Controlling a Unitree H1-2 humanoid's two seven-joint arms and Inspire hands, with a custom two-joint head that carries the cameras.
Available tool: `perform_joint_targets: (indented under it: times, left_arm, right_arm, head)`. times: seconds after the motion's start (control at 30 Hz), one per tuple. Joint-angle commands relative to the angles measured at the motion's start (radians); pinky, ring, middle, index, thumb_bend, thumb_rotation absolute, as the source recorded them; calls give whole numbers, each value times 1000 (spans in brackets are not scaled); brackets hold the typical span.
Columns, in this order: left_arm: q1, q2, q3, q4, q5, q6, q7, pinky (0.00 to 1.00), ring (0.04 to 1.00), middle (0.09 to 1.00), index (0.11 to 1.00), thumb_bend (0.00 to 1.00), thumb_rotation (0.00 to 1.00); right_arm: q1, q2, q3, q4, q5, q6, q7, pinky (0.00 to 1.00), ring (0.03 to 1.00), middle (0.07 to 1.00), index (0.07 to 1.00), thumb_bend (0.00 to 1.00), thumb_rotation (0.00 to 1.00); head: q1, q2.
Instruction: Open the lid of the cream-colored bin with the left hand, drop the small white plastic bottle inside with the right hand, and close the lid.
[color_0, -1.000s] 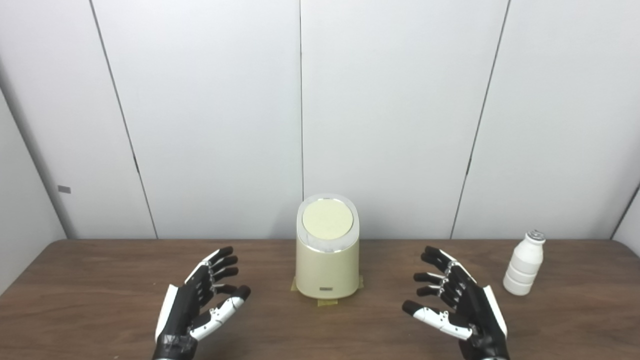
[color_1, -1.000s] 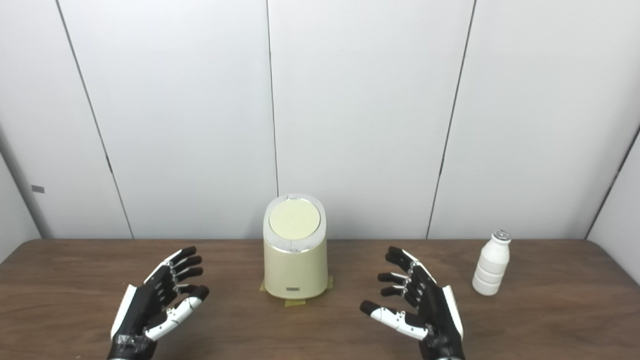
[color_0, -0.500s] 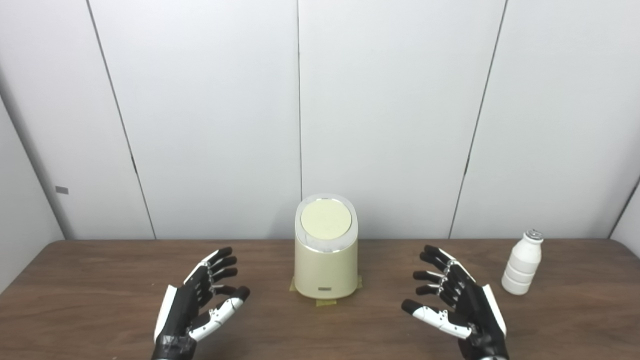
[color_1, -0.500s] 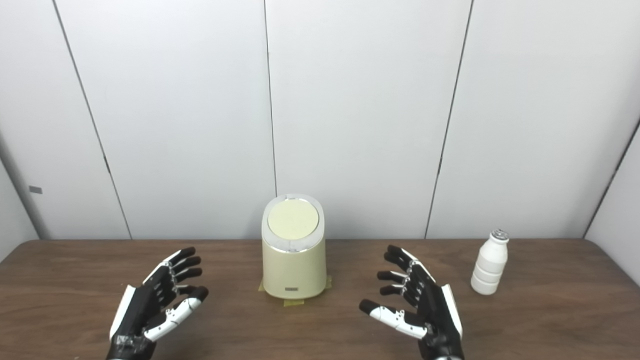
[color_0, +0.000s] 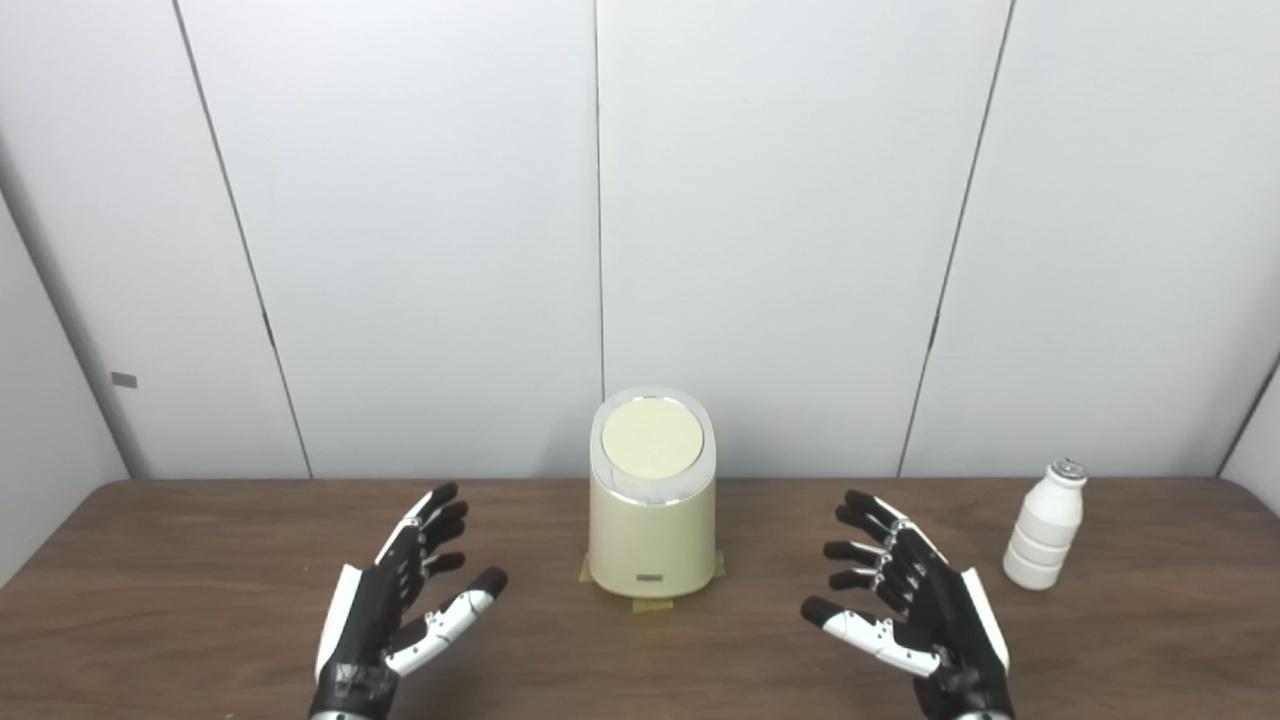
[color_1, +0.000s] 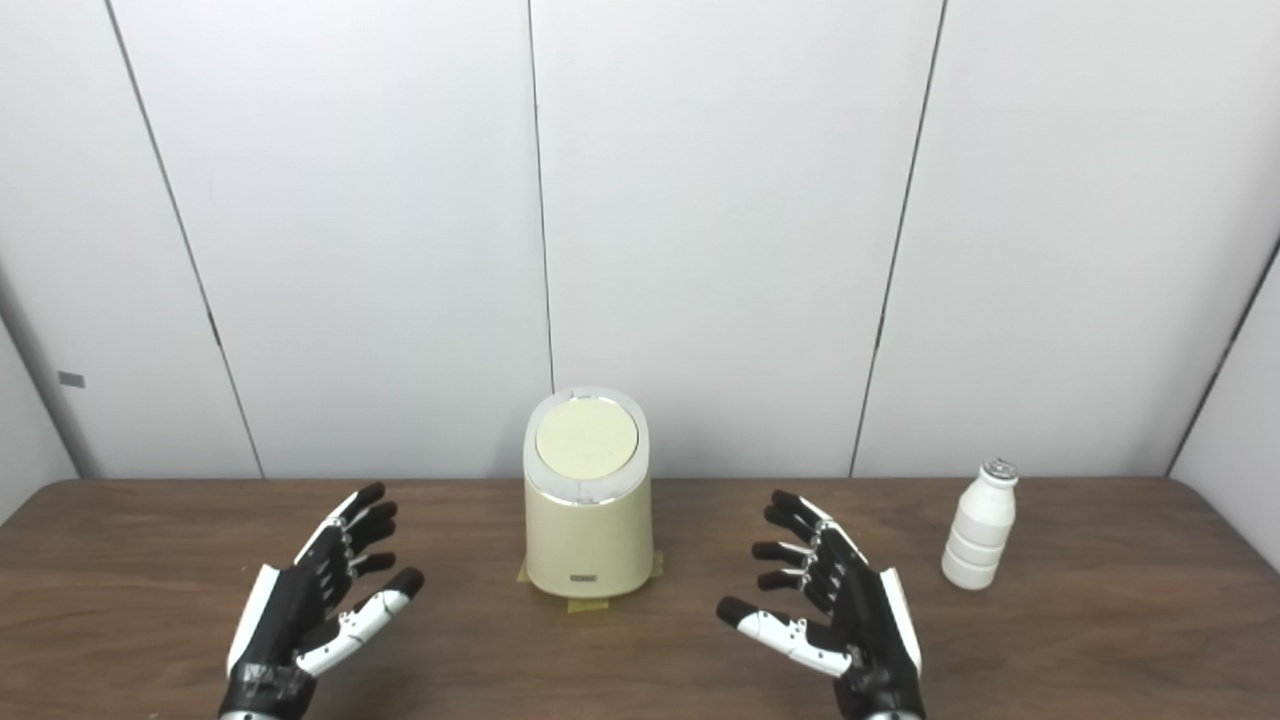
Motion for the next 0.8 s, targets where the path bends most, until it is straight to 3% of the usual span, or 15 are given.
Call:
perform_joint_targets:
  times: [0.0,0.3,0.57,0.77]
  left_arm:
    - [-88,1,-4,-41,14,9,13,915,959,968,983,771,416]
    - [-252,-16,-23,34,113,45,87,936,953,937,961,778,410]
    - [-360,-32,-45,104,159,96,116,951,994,972,976,761,376]
    - [-441,-37,-71,192,202,103,146,991,999,997,997,819,422]
  right_arm:
    - [-46,0,2,-20,-3,-26,-2,541,671,797,795,822,206]
    - [-43,-1,4,-18,-4,-33,0,538,665,796,798,825,198]
    - [-41,-4,3,-20,-12,-31,-3,515,644,790,793,825,199]
    - [-39,-1,4,-30,-18,-22,-5,539,647,790,786,804,185]
  head:
    - [1,-6]
    - [4,-13]
    - [10,-14]
    - [11,-13]
